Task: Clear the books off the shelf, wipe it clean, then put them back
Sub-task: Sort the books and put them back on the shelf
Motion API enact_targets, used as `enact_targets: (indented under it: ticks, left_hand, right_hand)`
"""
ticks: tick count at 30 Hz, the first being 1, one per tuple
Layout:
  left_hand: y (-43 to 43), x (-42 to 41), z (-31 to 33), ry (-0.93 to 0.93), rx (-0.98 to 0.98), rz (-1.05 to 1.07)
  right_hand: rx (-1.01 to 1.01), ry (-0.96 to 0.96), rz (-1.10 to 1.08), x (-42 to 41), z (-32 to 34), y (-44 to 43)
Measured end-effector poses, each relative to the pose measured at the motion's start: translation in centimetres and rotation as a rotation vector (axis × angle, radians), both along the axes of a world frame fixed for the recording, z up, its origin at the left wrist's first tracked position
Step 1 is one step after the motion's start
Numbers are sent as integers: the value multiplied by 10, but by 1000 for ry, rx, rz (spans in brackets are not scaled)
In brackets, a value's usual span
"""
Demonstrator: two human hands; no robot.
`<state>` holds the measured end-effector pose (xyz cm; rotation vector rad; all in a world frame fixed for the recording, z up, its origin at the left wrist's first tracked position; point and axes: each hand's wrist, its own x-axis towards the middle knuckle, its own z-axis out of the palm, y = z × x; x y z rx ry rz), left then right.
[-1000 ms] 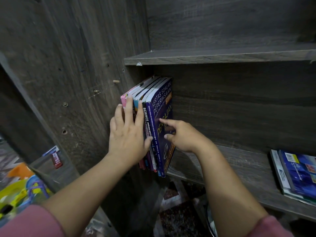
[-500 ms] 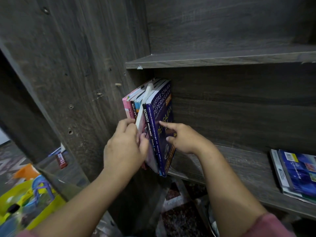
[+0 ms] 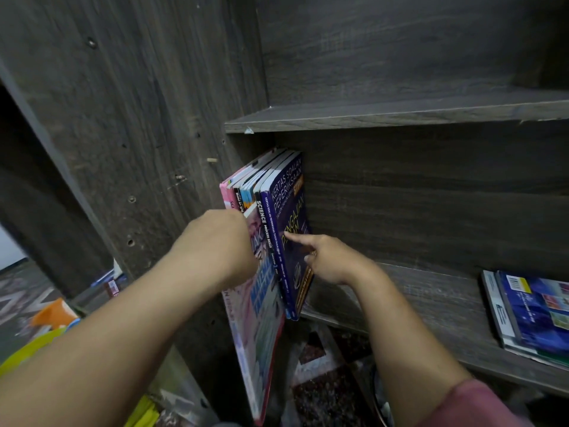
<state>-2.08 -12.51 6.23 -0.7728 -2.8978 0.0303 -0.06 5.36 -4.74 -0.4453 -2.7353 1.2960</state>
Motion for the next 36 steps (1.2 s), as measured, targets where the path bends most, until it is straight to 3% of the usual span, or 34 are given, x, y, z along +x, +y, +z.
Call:
enact_targets:
  ticks: [4,8,10,18,25,32,36]
  left_hand:
    - [-3,10,31,-120,-236,-6]
    - [-4,13,36,-275,-300,-62]
    - [-2,13,34,-268,-300,-117]
    - [43,-3,26,-62,-11,-194]
    - [91,-32,-29,121,285,-170]
    - [97,-46,-71,309,347,-204]
    - [70,-42,-83,592,340,-338]
  right_hand:
    - [-2,-39,23,4,4,2]
    - [-19,-3,7,12,11,7]
    - [-20,11,-13,17,15,12]
    - [-12,131,-224,33,23,35]
    - [-5,14,-101,36,8,36]
    - [32,-48,-114,27,-12,47]
    - [33,-87,-93,18,-20,41]
